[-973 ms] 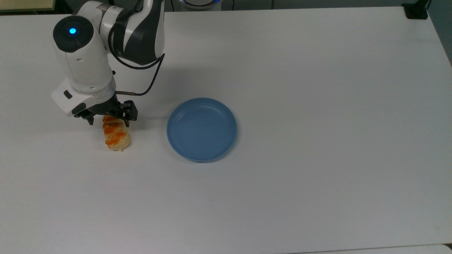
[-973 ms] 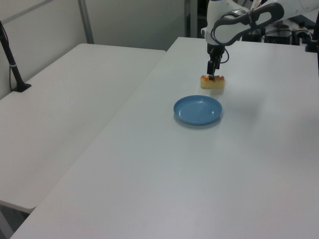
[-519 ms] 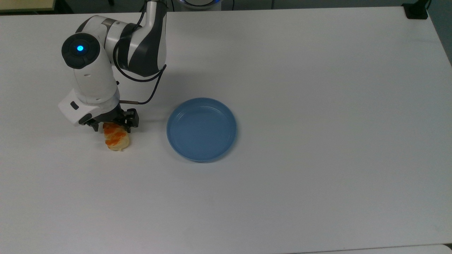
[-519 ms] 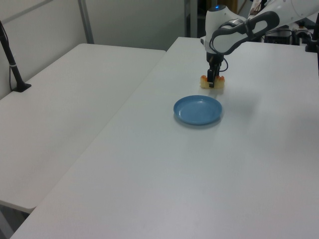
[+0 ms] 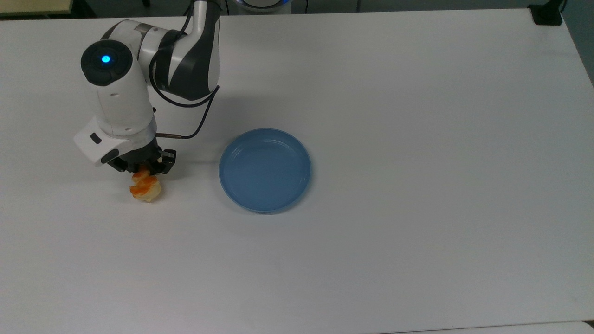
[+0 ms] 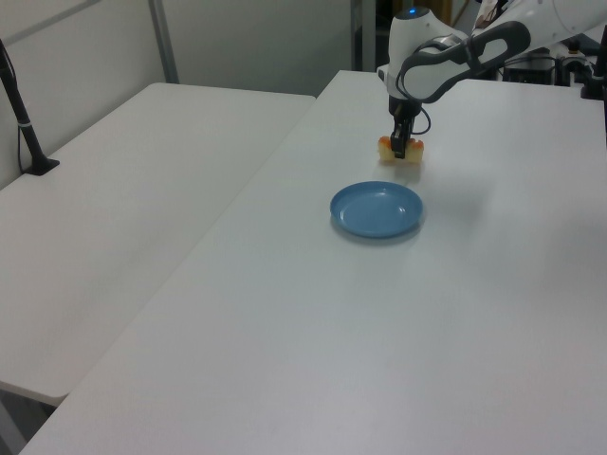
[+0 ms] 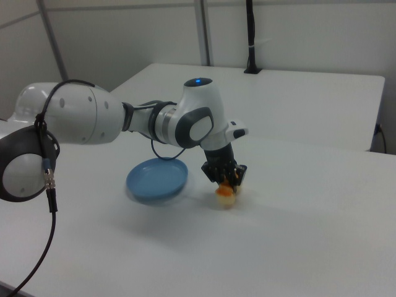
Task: Put the bread onto the plate
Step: 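Lift the bread roll and carry it over the blue plate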
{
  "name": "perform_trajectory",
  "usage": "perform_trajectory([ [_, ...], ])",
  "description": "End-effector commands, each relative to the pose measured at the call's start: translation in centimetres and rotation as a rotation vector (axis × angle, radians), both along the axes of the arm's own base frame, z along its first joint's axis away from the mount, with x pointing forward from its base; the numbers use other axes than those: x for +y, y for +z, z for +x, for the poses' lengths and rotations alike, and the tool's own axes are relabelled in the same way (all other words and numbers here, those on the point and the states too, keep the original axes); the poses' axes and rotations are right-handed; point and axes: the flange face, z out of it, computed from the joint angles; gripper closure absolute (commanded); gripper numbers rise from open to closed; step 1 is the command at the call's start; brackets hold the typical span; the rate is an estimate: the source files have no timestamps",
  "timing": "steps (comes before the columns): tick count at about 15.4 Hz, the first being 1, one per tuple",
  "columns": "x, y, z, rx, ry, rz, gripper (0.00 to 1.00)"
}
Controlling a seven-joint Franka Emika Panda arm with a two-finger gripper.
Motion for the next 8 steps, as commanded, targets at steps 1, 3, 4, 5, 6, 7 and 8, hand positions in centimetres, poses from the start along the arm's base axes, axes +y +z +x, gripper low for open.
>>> perform_trajectory([
  [1,2.6,4.8,-0.7,-0.016,-0.003,0.012,0.76],
  [3,5.3,6.9,-1.3,0.023,0.022,0.023,0.76],
  [4,7.3,7.9,-1.7,0.046,0.046,0.03,0.76],
  [5,9.7,8.6,-2.2,0.069,0.072,0.036,0.76],
  [6,12.1,9.0,-2.8,0.083,0.088,0.041,0.76],
  [7,14.2,9.2,-3.5,0.089,0.084,0.045,0.76],
  [8,16.0,8.9,-4.0,0.093,0.076,0.048,0.76],
])
